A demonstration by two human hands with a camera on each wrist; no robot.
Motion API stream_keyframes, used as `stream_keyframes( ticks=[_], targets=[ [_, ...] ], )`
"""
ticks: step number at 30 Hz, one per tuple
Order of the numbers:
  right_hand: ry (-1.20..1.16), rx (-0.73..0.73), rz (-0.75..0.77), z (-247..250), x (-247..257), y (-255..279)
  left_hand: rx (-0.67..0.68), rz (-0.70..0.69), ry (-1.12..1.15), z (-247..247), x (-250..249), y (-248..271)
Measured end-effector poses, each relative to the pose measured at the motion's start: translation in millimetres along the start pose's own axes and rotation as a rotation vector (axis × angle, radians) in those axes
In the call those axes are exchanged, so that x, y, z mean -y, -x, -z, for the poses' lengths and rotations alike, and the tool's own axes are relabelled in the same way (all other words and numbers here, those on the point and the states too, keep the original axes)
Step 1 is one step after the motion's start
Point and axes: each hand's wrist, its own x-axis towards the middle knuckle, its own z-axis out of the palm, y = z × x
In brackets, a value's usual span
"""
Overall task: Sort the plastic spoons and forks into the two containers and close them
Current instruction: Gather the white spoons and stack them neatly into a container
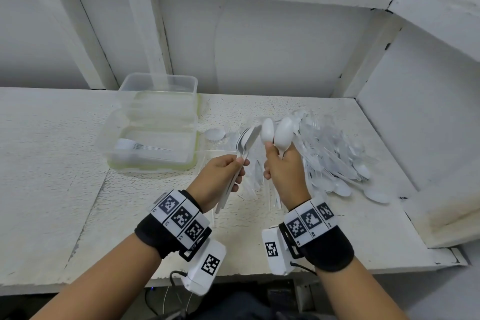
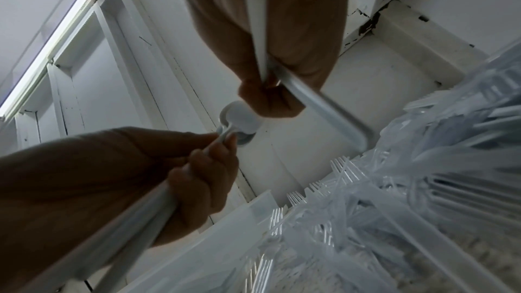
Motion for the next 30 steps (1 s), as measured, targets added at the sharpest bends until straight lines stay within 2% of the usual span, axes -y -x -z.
stream_keyframes(
  ticks=[6, 11, 15, 18, 21, 26, 30],
  targets=[
    [-0.023, -0.044, -0.006, -6.8, -3.4, 4.6, -0.017, 0.007, 0.218, -4.3, 2.3, -3.7],
    [0.054, 0.008, 0.023, -17.2, -2.4, 6.7, 0.04, -0.005, 0.175, -6.6, 3.6, -3.5],
    [0.07, 0.114, 0.004, -15.3, -0.9, 6.2, 0.097, 0.034, 0.18, -1.9, 1.7, -2.5],
    [0.132, 0.126, 0.049, -5.6, 2.3, 2.1, 0.121, 0.059, 0.138, 1.0, -0.6, -0.1],
    [0.136, 0.073, 0.069, 4.4, 3.0, -4.6, 0.065, 0.048, 0.045, 1.6, 1.6, -0.5],
    [0.146, 0.121, 0.071, 6.5, 3.4, -6.9, -0.014, 0.052, 0.071, -3.2, 4.1, -3.3],
    [0.27, 0.033, 0.13, 0.1, -4.5, -8.1, -0.029, 0.04, 0.078, -9.0, 2.8, -4.2]
  ],
)
